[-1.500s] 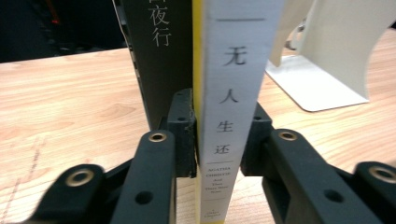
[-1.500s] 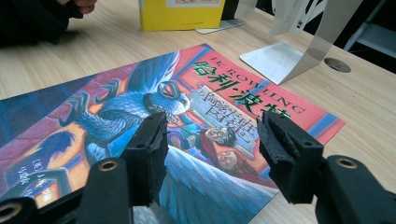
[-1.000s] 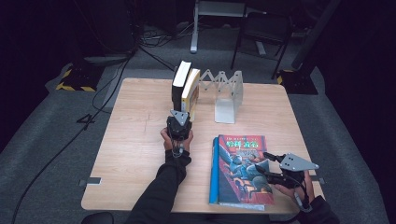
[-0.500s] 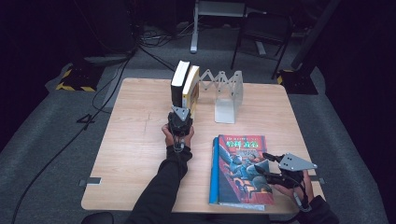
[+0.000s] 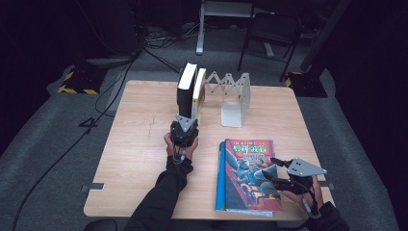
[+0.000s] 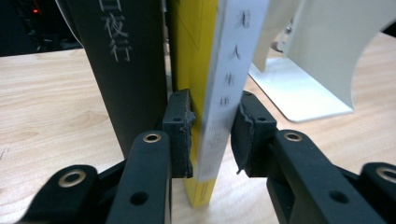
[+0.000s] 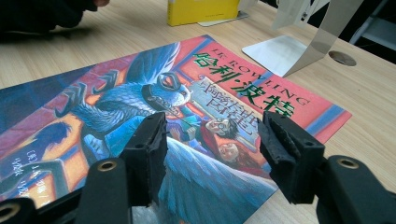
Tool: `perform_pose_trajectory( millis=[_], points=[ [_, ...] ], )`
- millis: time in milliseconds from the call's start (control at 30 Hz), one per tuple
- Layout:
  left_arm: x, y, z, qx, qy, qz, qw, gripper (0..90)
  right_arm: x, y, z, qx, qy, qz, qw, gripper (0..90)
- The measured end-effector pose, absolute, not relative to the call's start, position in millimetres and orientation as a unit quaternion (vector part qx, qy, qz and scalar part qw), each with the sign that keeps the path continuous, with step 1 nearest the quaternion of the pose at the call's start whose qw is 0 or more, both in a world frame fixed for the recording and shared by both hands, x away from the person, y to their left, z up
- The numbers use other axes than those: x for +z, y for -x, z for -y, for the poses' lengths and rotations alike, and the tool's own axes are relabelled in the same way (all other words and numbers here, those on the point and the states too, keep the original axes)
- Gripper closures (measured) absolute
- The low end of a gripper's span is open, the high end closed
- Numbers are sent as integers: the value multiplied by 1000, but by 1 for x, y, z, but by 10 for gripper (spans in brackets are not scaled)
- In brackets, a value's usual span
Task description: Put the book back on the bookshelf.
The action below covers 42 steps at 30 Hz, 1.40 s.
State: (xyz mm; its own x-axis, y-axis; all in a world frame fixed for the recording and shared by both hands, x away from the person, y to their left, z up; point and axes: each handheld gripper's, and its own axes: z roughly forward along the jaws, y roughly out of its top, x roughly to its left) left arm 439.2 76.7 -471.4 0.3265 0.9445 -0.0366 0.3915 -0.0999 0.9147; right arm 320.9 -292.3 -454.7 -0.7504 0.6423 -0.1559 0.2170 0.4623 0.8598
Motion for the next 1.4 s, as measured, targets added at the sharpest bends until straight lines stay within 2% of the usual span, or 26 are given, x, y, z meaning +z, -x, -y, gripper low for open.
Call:
perform_pose_trajectory(
  millis=[333,800,1400],
  points=[
    [-479,-439,-78,291,-691,-486,449,737,-456,-321,292,444,-263,-823,237,411],
    [-476,-465,-70,293,-667,-524,441,745,-457,-323,294,444,-264,-823,238,411],
    [-473,-479,-71,296,-666,-533,430,749,-458,-323,294,443,-267,-823,235,413]
  ],
)
